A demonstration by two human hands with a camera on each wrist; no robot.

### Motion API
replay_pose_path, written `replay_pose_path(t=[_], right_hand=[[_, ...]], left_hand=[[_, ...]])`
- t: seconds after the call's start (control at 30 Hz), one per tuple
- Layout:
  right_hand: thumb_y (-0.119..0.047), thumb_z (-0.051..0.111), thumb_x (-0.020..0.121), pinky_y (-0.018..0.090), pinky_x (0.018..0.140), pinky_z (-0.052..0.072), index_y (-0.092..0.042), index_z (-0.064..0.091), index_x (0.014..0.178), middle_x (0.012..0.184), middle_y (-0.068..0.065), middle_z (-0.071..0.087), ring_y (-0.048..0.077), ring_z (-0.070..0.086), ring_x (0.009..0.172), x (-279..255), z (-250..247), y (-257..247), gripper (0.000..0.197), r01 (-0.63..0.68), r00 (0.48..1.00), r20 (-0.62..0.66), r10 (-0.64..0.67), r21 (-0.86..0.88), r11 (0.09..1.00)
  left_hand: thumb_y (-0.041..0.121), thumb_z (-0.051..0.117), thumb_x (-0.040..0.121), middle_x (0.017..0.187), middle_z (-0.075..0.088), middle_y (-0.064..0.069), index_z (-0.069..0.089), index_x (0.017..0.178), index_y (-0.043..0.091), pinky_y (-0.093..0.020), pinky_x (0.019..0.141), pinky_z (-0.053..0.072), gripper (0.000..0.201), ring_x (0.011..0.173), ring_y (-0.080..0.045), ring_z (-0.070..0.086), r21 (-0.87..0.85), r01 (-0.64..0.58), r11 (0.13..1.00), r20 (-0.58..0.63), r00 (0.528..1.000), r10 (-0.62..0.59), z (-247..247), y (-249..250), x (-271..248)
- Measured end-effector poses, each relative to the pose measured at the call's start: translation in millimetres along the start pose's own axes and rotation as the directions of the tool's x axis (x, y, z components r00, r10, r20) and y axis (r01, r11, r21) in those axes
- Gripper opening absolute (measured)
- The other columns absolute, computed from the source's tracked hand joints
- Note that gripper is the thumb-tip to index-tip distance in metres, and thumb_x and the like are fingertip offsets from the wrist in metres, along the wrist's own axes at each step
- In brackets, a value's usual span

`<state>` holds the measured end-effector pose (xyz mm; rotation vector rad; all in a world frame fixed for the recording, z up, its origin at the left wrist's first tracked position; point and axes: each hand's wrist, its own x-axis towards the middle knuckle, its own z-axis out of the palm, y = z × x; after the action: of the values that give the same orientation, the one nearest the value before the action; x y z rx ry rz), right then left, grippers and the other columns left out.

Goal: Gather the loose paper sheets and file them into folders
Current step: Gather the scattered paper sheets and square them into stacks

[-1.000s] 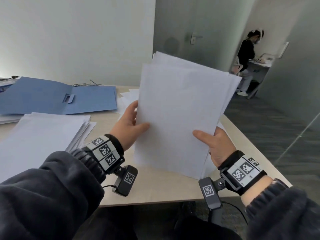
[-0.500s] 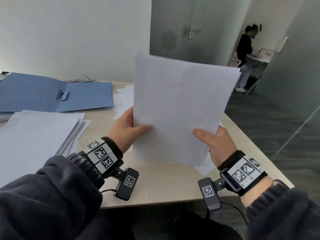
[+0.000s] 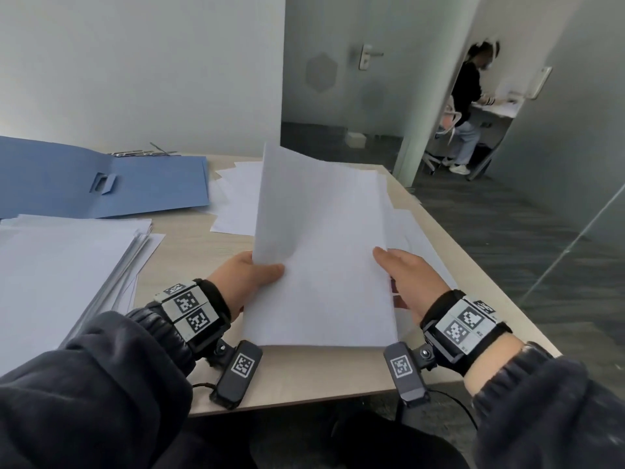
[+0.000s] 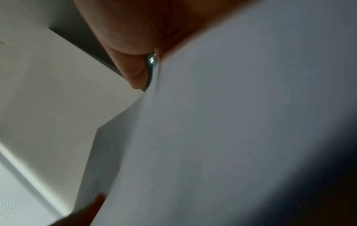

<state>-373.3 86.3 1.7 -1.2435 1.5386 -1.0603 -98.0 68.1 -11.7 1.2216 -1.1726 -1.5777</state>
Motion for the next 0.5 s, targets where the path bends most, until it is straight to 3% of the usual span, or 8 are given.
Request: replay_pose_path(t=[0.1,0.23,0.3,0.37,0.43,0.5], right_hand=[[-0.038,0.057,0.098,0.039,0.079,0.055,-0.022,0.068,0.106,0.102,0.004,0.075,0.025,0.07,0.093,11,-28,5,0.02,-0.124,0.984,-0.132,0.12,-0.026,0.992],[-0.027,0.056,0.093,0.041,0.086,0.049,-0.02,0.065,0.094,0.109,0.009,0.068,0.03,0.063,0.101,35,-77,9,0.012,-0.245,0.936,-0.306,0.175,-0.209,0.947],[-0.026,0.053,0.096,0.039,0.093,0.047,-0.01,0.067,0.115,0.119,0.014,0.063,0.038,0.059,0.118,47,-95,9,0.028,-0.349,0.916,-0.344,0.207,-0.426,0.835],[-0.026,0.049,0.102,0.037,0.092,0.047,-0.003,0.058,0.132,0.131,0.018,0.059,0.04,0.056,0.122,57,-103,7,0.039,-0.416,0.903,-0.356,0.24,-0.589,0.693],[-0.033,0.053,0.101,0.042,0.094,0.051,-0.001,0.055,0.132,0.132,0.017,0.057,0.04,0.057,0.117,65,-104,7,0.045,-0.441,0.897,-0.349,0.271,-0.674,0.593],[-0.045,0.056,0.097,0.041,0.095,0.05,-0.002,0.053,0.136,0.136,0.016,0.056,0.038,0.057,0.118,73,-102,8,0.058,-0.443,0.896,-0.34,0.287,-0.745,0.499]], left_hand=[[0.0,0.063,0.092,0.111,0.072,-0.019,0.063,0.118,0.0,-0.051,0.091,0.054,0.027,0.094,-0.036,0.07,-0.099,0.021,0.995,-0.137,0.99,-0.034,-2,-3,18],[0.0,0.06,0.093,0.109,0.071,-0.015,0.06,0.119,0.005,-0.051,0.091,0.054,0.026,0.097,-0.034,0.069,-0.207,0.006,0.978,-0.177,0.983,-0.043,7,-2,38],[-0.001,0.059,0.093,0.109,0.071,-0.017,0.06,0.118,0.004,-0.054,0.09,0.054,0.026,0.098,-0.037,0.069,-0.259,0.019,0.966,-0.177,0.982,-0.067,13,-7,45],[-0.002,0.059,0.092,0.109,0.071,-0.019,0.062,0.117,0.004,-0.056,0.088,0.055,0.026,0.098,-0.038,0.07,-0.285,0.013,0.958,-0.187,0.98,-0.069,15,-13,52],[-0.002,0.058,0.092,0.106,0.073,-0.018,0.064,0.113,0.006,-0.051,0.082,0.057,0.023,0.093,-0.036,0.071,-0.289,-0.001,0.957,-0.178,0.983,-0.053,14,-18,57],[-0.002,0.058,0.093,0.102,0.074,-0.015,0.065,0.112,0.007,-0.046,0.079,0.057,0.022,0.091,-0.035,0.072,-0.288,-0.01,0.957,-0.156,0.987,-0.037,11,-20,59]])
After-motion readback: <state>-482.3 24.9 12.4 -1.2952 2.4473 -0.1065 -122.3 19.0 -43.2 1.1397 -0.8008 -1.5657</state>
